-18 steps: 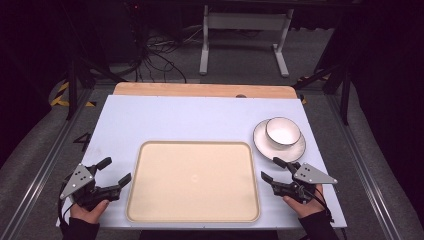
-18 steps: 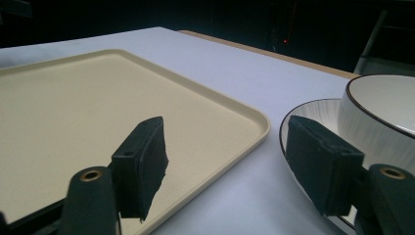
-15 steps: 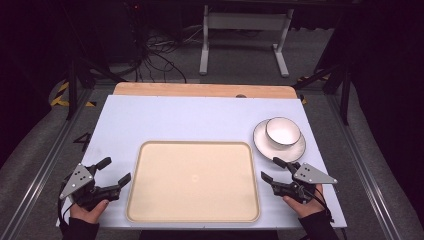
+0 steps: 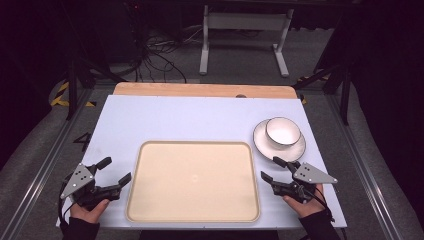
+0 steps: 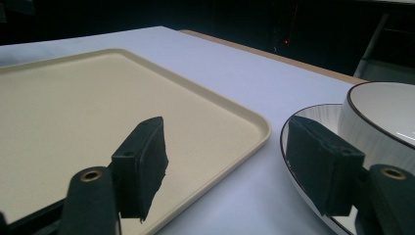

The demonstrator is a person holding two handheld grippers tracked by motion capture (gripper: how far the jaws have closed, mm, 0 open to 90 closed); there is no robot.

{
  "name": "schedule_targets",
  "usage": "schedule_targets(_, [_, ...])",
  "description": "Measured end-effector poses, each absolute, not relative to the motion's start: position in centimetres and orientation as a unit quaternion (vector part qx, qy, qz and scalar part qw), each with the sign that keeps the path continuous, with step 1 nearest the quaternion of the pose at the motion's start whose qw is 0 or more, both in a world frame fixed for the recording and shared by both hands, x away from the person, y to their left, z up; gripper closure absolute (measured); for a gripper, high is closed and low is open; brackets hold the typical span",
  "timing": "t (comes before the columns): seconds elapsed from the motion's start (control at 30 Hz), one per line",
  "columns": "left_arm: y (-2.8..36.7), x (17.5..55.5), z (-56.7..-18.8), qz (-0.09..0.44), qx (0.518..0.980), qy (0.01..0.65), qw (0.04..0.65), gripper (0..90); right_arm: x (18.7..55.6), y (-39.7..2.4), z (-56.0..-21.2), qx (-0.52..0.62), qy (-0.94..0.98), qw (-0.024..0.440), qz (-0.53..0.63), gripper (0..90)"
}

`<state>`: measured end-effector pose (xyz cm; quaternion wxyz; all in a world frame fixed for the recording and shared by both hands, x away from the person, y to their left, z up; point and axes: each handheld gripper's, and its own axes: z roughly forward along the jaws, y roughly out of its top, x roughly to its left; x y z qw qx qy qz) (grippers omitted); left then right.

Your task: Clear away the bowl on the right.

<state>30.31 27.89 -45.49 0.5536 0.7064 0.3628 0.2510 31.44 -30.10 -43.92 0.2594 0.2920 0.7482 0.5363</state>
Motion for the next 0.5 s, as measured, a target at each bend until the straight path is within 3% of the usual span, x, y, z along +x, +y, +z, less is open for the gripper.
schedule_targets(0.5, [28.0, 30.2, -45.5, 0.253, 0.708, 0.366, 0.549, 11.4, 31.2, -29.4, -40.5, 0.291, 0.751, 0.25, 0.537, 32.6])
